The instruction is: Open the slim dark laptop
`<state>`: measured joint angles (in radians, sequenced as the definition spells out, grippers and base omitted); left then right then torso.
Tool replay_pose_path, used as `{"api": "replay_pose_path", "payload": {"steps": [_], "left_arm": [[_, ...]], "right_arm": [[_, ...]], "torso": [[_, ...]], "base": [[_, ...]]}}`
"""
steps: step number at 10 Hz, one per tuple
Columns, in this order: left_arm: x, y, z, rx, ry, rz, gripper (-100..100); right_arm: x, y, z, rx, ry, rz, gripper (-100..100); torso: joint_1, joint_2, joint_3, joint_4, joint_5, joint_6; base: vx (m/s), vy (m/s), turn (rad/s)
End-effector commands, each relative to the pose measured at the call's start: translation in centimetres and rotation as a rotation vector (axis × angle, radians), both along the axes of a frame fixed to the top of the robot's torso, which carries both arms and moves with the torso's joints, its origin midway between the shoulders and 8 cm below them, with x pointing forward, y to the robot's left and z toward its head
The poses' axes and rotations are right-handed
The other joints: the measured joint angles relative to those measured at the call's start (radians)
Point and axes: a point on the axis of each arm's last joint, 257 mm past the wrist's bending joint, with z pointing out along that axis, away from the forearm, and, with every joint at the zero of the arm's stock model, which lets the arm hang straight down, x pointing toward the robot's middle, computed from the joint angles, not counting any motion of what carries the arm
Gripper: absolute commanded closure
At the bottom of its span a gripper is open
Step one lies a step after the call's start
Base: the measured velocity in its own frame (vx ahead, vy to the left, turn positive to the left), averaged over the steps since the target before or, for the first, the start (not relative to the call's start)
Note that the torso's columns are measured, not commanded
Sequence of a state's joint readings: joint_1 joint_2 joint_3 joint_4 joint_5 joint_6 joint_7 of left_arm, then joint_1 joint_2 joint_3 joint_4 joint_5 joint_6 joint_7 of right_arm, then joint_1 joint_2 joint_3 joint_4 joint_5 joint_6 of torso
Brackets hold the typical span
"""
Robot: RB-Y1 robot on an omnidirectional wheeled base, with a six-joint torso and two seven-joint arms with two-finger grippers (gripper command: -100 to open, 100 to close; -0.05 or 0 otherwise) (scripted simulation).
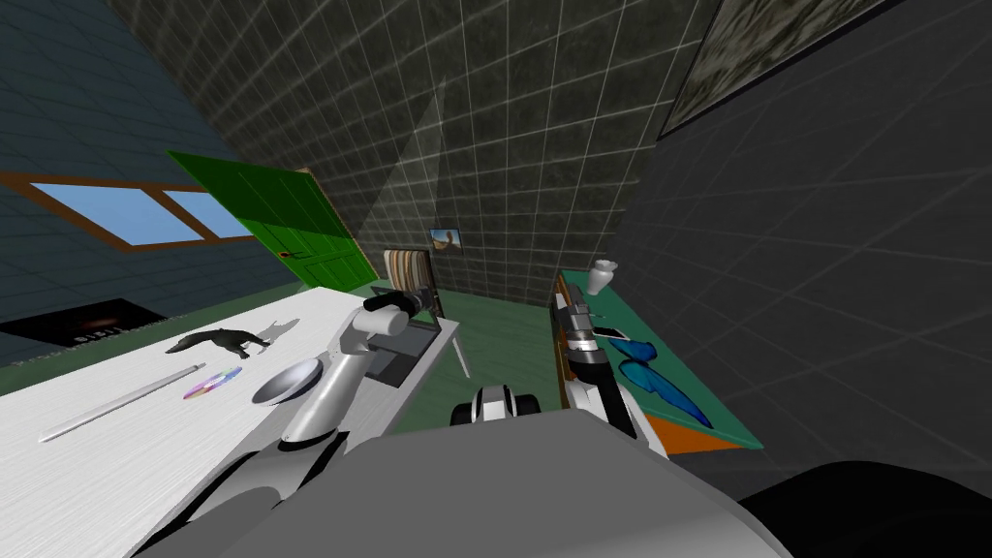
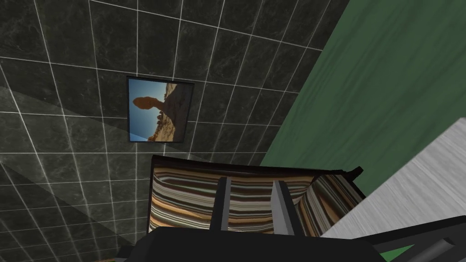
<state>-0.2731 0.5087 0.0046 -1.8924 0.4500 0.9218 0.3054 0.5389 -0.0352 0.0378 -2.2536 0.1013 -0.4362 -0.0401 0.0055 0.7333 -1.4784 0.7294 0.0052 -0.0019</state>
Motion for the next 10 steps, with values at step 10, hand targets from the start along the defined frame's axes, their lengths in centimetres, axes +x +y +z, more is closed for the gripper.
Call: {"api": "replay_pose_path", "payload": {"steps": [10], "left_arm": [[3.5,-1.6,-0.6,-0.07,-0.195,0.02,100]], "right_arm": [[0.0,0.0,0.0,0.0,0.0,0.0,0]], "torso": [[-0.002,-0.008,-0.005,-0.003,-0.001,0.004]], "base": [[-0.081,0.04,-0.013]]}}
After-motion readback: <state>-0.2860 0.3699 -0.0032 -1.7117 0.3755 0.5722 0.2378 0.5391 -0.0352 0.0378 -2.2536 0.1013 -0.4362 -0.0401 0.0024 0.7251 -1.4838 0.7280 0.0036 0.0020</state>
